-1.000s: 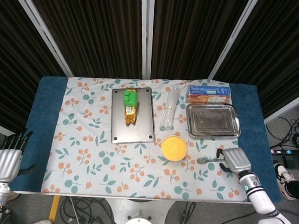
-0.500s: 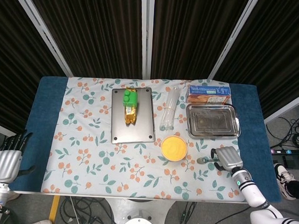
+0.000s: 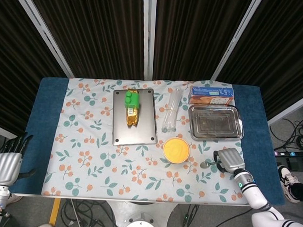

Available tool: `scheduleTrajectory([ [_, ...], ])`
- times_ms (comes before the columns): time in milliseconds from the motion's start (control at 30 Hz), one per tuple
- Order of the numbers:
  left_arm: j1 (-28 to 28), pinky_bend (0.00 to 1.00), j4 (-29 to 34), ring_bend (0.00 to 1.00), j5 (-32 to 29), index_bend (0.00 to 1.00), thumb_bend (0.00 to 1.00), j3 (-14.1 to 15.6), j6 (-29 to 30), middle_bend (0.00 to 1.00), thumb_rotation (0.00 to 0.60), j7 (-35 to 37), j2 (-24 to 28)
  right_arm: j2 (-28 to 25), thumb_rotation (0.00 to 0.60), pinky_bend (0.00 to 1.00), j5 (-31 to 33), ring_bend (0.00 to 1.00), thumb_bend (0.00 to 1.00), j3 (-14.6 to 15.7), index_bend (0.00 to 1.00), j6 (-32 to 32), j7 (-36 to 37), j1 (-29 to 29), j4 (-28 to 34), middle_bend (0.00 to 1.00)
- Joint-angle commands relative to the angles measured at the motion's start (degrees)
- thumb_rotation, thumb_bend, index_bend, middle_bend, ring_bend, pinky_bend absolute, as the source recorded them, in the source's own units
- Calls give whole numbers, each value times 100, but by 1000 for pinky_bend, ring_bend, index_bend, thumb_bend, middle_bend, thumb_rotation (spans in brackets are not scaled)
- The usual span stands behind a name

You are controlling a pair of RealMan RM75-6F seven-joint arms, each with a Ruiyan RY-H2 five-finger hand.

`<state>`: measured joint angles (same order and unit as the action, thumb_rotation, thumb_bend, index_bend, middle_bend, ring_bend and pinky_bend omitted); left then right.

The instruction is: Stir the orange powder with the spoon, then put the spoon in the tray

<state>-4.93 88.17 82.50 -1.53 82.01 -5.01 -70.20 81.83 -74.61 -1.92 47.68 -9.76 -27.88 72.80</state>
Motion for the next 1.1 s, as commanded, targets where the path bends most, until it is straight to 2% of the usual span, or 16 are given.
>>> scheduleTrajectory([
  [33,-2,130,-8,98,-2,103,38,3,-11,117,600,19,1,26,600,983,24,897,341,5,559,7,-39,-11,-29,905],
  [267,7,130,10,98,-18,103,38,0,-11,117,600,36,31,-162,600,983,16,897,356,-9,582,135,-167,-28,195,905],
  [467,23,130,39,98,8,103,38,-8,44,117,600,50,56,-836,600,983,-120,897,362,-79,595,276,-271,-112,874,905],
  [667,16,130,11,98,45,103,38,-17,64,117,600,105,40,-1275,600,983,-23,897,362,-351,596,195,-277,-375,1488,905],
  [833,-2,130,-77,98,63,103,38,-24,41,117,600,227,22,-1093,600,983,216,897,362,-584,596,-145,-537,-815,1566,905],
  [1100,18,130,-172,98,49,103,38,-13,37,117,600,337,22,-320,600,982,1004,895,362,-839,575,-749,-1153,-1638,1168,905],
])
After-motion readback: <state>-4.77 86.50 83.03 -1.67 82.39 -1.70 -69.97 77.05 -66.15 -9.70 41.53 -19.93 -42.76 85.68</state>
